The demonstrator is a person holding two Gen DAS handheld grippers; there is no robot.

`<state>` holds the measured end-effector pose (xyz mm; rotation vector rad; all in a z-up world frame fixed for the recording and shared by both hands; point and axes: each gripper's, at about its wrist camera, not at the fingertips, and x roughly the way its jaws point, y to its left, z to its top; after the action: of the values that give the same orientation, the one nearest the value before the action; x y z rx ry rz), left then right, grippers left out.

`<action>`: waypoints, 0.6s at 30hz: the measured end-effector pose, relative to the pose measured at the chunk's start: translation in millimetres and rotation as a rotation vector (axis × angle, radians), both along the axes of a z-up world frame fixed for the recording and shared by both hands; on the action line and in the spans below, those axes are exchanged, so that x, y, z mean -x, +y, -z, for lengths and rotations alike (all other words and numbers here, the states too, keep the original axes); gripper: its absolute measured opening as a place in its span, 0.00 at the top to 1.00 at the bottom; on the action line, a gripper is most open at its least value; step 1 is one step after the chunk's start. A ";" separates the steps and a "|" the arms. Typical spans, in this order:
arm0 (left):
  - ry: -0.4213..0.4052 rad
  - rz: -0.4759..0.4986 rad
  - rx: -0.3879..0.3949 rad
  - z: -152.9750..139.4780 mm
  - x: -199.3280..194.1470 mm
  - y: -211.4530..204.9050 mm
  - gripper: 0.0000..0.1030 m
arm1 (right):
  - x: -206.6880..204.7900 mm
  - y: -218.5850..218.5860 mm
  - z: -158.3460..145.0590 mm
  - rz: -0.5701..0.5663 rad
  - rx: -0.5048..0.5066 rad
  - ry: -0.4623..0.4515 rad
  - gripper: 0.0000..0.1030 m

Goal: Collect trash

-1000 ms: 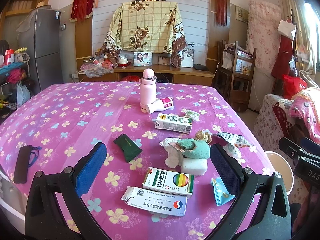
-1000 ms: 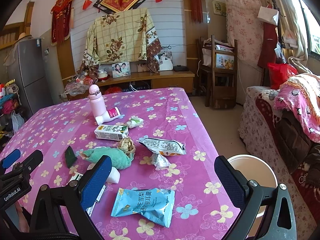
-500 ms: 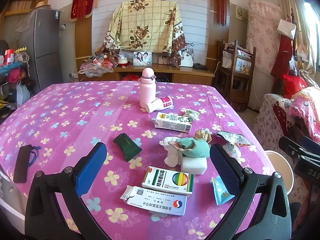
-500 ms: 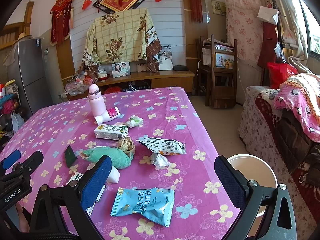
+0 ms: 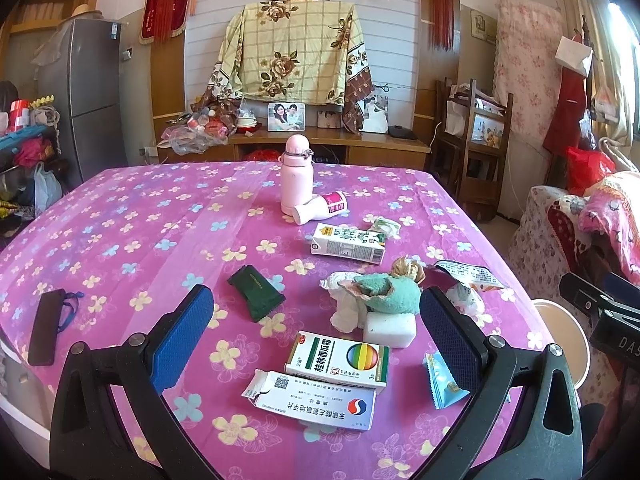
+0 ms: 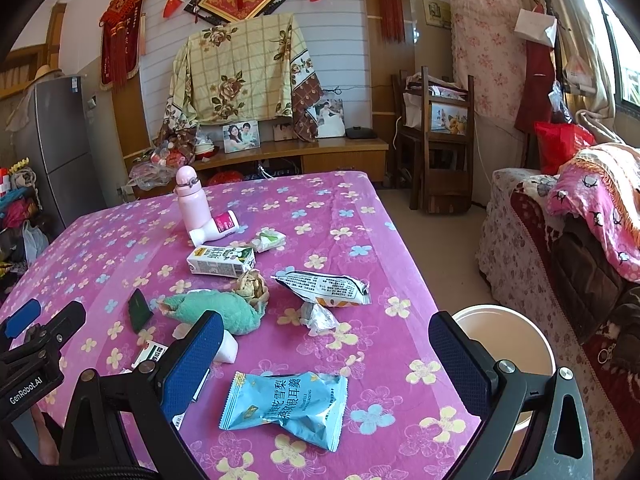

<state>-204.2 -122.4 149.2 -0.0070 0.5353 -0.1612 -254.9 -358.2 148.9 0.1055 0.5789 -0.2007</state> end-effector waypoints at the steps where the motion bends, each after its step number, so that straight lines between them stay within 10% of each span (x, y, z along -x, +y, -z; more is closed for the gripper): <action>1: 0.002 0.001 0.001 -0.7 0.0 -0.2 0.00 | -0.4 0.0 0.0 0.000 0.001 0.000 0.01; 18: 0.026 -0.003 -0.005 10.4 -3.2 7.0 0.00 | -4.5 -4.9 10.5 -0.003 0.006 0.051 0.01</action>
<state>-201.0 -115.4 138.8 -0.0055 0.5616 -0.1567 -250.5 -363.2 138.4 0.0942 0.6297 -0.2024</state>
